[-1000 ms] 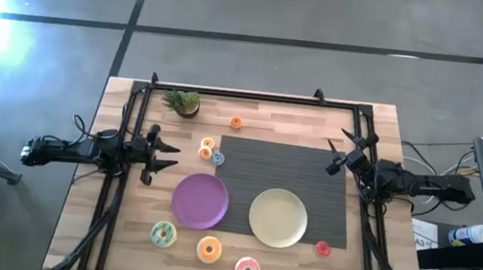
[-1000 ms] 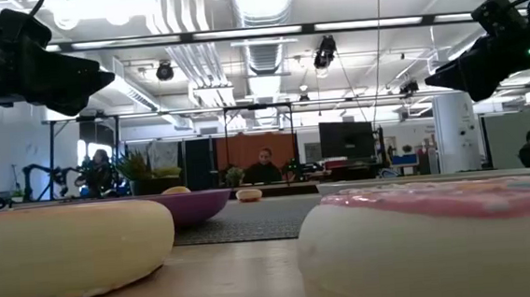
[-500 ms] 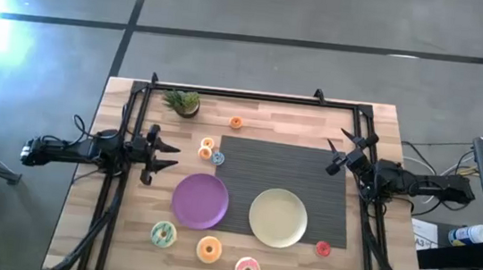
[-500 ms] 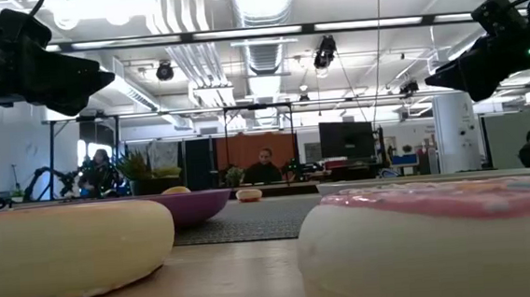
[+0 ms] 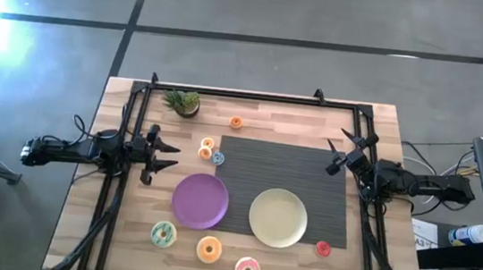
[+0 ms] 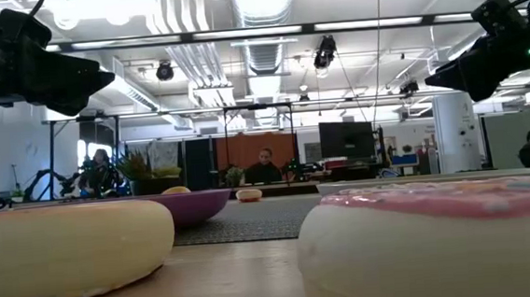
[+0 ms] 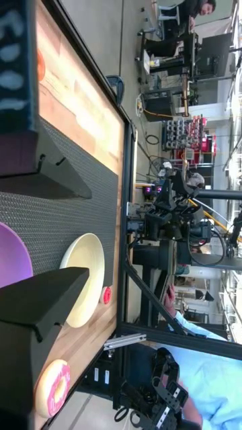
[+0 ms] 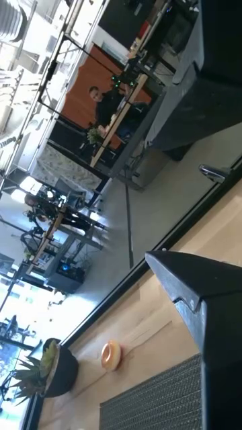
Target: Pick & Place donuts
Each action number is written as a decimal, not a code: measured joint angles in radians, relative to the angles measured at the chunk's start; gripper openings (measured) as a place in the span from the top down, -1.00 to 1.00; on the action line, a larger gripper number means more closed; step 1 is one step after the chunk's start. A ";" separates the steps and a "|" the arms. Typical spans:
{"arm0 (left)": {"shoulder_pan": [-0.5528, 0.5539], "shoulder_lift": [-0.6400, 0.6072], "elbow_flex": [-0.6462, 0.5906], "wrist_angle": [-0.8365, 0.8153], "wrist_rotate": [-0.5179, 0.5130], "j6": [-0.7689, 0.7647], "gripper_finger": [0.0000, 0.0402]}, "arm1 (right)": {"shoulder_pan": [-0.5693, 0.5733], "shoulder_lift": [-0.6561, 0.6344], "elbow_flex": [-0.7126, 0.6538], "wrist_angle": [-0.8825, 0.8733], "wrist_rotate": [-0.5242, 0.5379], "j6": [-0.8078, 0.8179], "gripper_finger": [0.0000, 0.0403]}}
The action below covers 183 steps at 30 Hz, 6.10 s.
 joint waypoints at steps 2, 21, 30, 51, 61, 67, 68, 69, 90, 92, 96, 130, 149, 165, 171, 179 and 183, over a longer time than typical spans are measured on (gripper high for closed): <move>0.000 0.000 0.000 0.000 0.000 0.000 0.26 | 0.000 0.000 0.000 0.000 0.000 0.000 -0.23; 0.000 0.000 0.000 0.000 0.000 0.000 0.26 | 0.000 0.000 0.000 0.000 0.000 0.000 -0.22; 0.000 0.000 0.000 0.000 0.000 0.000 0.26 | 0.000 0.000 0.000 0.000 0.000 0.000 -0.24; 0.000 0.000 0.000 0.000 0.000 0.000 0.26 | 0.000 0.000 0.000 0.000 0.000 0.000 -0.25; 0.000 0.000 0.000 0.000 0.000 0.000 0.26 | 0.000 0.000 0.000 0.000 0.000 0.000 -0.23; 0.000 0.000 0.000 0.000 0.000 0.000 0.26 | 0.000 0.000 0.000 0.000 0.000 0.000 -0.22; 0.000 0.000 0.000 0.000 0.000 0.000 0.26 | 0.000 0.000 0.000 0.000 0.000 0.000 -0.22; 0.000 0.000 0.000 0.000 0.000 0.000 0.26 | 0.000 0.000 0.000 0.000 0.000 0.000 -0.23; 0.000 0.000 0.000 0.000 0.000 0.000 0.26 | 0.000 0.000 0.000 0.000 0.000 0.000 -0.22; 0.000 0.000 0.000 0.000 0.000 0.000 0.26 | 0.000 0.000 0.000 0.000 0.000 0.000 -0.23; 0.000 0.000 0.000 0.000 0.000 0.000 0.26 | 0.000 0.000 0.000 0.000 0.000 0.000 -0.25; 0.000 0.000 0.000 0.000 0.000 0.000 0.26 | 0.000 0.000 0.000 0.000 0.000 0.000 -0.22; 0.000 0.000 0.000 0.000 0.000 0.000 0.26 | 0.002 0.005 0.000 -0.002 0.006 -0.449 -0.25; 0.000 0.000 0.000 0.000 0.000 0.000 0.26 | -0.001 0.024 0.000 0.201 -0.439 0.807 -0.21; 0.000 0.000 0.000 0.000 0.000 0.000 0.26 | 0.000 0.039 0.000 0.208 -0.251 1.334 -0.24; 0.000 0.000 0.000 0.000 0.000 0.000 0.26 | -0.006 0.034 0.000 0.212 -0.203 1.727 -0.27; 0.000 0.000 0.000 0.000 0.000 0.000 0.26 | -0.007 0.034 0.000 0.214 -0.178 1.774 -0.24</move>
